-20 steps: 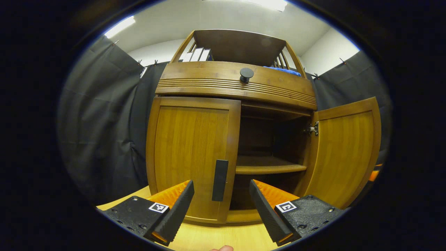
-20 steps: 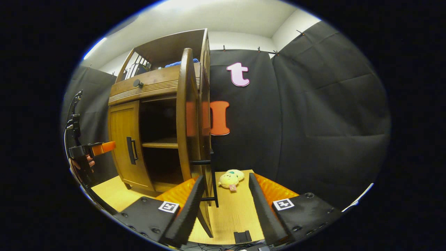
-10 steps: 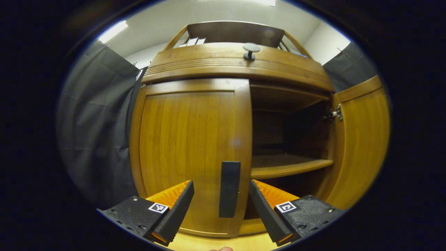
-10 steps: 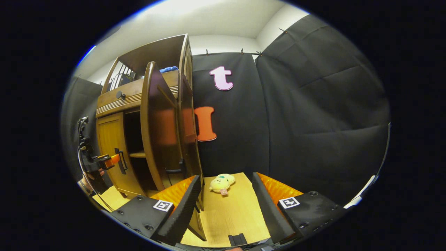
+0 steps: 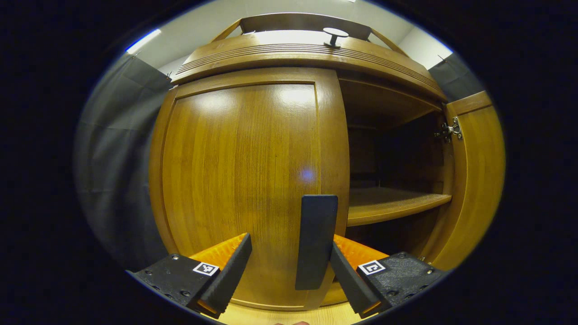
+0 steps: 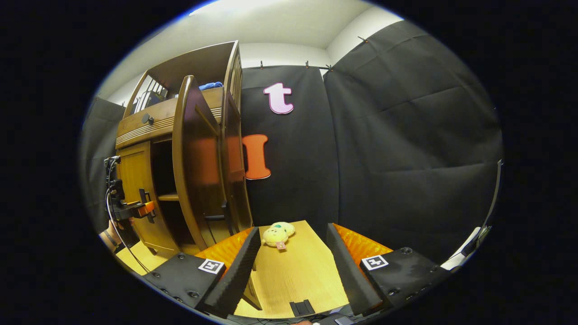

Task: Open the right door of the double-door shoe cabinet with the right hand, and open the left door with the left hand.

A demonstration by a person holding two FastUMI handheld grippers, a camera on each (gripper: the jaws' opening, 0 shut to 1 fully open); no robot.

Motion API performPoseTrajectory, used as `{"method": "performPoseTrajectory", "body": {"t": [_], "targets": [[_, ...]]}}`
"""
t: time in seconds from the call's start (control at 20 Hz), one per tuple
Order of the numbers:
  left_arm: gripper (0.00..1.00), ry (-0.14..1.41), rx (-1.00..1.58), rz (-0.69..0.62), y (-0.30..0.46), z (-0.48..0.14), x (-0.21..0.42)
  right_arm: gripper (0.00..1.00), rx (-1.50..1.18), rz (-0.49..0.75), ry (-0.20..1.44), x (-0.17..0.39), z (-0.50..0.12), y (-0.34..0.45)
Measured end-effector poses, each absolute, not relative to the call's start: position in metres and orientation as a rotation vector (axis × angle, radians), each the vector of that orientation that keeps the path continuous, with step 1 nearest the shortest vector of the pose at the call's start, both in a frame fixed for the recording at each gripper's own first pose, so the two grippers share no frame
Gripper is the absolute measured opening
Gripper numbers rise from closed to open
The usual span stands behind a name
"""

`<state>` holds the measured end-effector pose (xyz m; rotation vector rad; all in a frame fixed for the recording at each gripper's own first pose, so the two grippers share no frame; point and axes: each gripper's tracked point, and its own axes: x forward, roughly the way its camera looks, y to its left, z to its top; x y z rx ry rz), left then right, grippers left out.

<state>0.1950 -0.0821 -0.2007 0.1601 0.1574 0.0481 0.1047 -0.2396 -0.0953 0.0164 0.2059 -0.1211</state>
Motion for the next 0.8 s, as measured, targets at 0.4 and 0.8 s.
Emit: {"method": "performPoseTrajectory", "body": {"t": [0.4,0.8], "targets": [[0.27,0.192,0.116,-0.046,-0.109,-0.206,0.203,0.89,-0.002,-0.150,0.205,0.099,-0.093,-0.228],[0.26,0.199,0.105,-0.068,-0.105,-0.193,0.172,0.89,-0.035,-0.190,0.185,0.077,-0.080,-0.209]]}}
